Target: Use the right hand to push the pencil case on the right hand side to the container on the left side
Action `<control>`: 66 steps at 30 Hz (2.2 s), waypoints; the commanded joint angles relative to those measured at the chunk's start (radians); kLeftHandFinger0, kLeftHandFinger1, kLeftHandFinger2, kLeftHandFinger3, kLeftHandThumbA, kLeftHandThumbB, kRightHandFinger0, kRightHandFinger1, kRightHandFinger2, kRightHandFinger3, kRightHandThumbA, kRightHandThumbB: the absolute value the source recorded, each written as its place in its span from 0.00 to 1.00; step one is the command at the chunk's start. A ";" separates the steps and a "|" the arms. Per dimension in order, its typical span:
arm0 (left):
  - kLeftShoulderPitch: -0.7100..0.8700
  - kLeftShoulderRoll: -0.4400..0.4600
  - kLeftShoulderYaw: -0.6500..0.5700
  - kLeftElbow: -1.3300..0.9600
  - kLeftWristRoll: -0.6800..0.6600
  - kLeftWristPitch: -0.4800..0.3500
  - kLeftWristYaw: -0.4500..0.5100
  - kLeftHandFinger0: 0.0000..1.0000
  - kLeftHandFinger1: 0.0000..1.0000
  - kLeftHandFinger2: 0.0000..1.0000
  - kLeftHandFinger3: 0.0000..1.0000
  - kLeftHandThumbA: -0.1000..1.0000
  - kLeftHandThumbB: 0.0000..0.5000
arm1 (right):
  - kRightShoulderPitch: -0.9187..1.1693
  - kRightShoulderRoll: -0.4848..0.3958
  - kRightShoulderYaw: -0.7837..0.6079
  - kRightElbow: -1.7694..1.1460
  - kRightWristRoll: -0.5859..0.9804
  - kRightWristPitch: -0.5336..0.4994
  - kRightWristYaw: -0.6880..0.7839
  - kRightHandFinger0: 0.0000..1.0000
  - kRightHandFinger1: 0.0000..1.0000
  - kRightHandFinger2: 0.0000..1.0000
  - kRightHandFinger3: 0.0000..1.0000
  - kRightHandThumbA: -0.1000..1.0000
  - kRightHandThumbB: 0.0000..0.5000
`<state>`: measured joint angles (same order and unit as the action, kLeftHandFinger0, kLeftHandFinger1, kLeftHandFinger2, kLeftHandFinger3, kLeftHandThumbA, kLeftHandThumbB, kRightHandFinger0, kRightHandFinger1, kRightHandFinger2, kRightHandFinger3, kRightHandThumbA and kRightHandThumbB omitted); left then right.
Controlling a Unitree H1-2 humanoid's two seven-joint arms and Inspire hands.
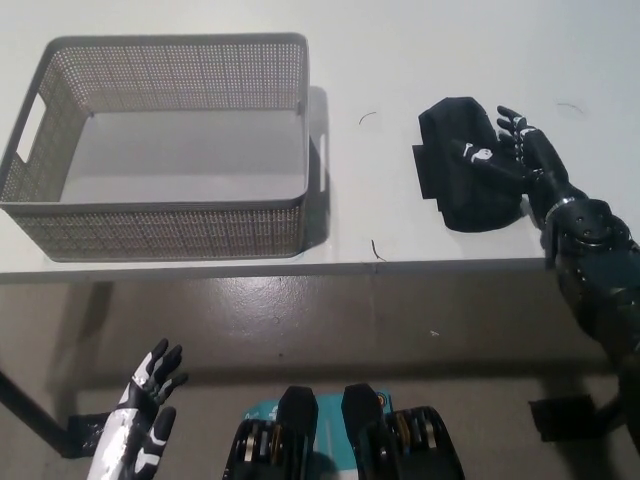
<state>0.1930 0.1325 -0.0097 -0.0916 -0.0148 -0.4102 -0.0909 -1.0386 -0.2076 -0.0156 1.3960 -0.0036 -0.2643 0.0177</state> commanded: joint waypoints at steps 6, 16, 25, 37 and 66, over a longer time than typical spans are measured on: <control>0.008 0.007 -0.005 -0.032 -0.038 -0.030 -0.020 1.00 1.00 1.00 1.00 0.83 0.52 | 0.039 0.045 -0.003 0.027 0.005 0.008 -0.028 1.00 1.00 1.00 1.00 1.00 0.71; -0.004 -0.001 -0.007 -0.038 -0.037 -0.024 -0.024 0.98 1.00 1.00 1.00 0.82 0.51 | 0.005 0.126 -0.025 0.021 0.034 -0.004 -0.003 1.00 1.00 1.00 1.00 1.00 0.76; -0.001 0.003 -0.002 -0.059 -0.030 -0.011 -0.022 0.98 1.00 1.00 1.00 0.82 0.47 | -0.018 0.219 -0.047 0.016 0.048 -0.008 -0.014 1.00 1.00 1.00 1.00 1.00 0.67; -0.007 0.006 -0.003 -0.064 -0.028 -0.011 -0.024 0.97 1.00 1.00 1.00 0.83 0.49 | -0.053 0.347 -0.091 0.006 0.086 -0.012 -0.015 1.00 1.00 1.00 1.00 1.00 0.68; -0.015 0.020 0.000 -0.092 -0.037 0.015 -0.032 0.99 1.00 1.00 1.00 0.82 0.43 | -0.083 0.414 -0.082 -0.024 0.101 -0.065 -0.049 1.00 1.00 1.00 1.00 1.00 0.65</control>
<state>0.1808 0.1353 -0.0102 -0.1527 -0.0492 -0.3931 -0.1105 -1.0650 0.1673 -0.1269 1.3928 0.1174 -0.3322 -0.0777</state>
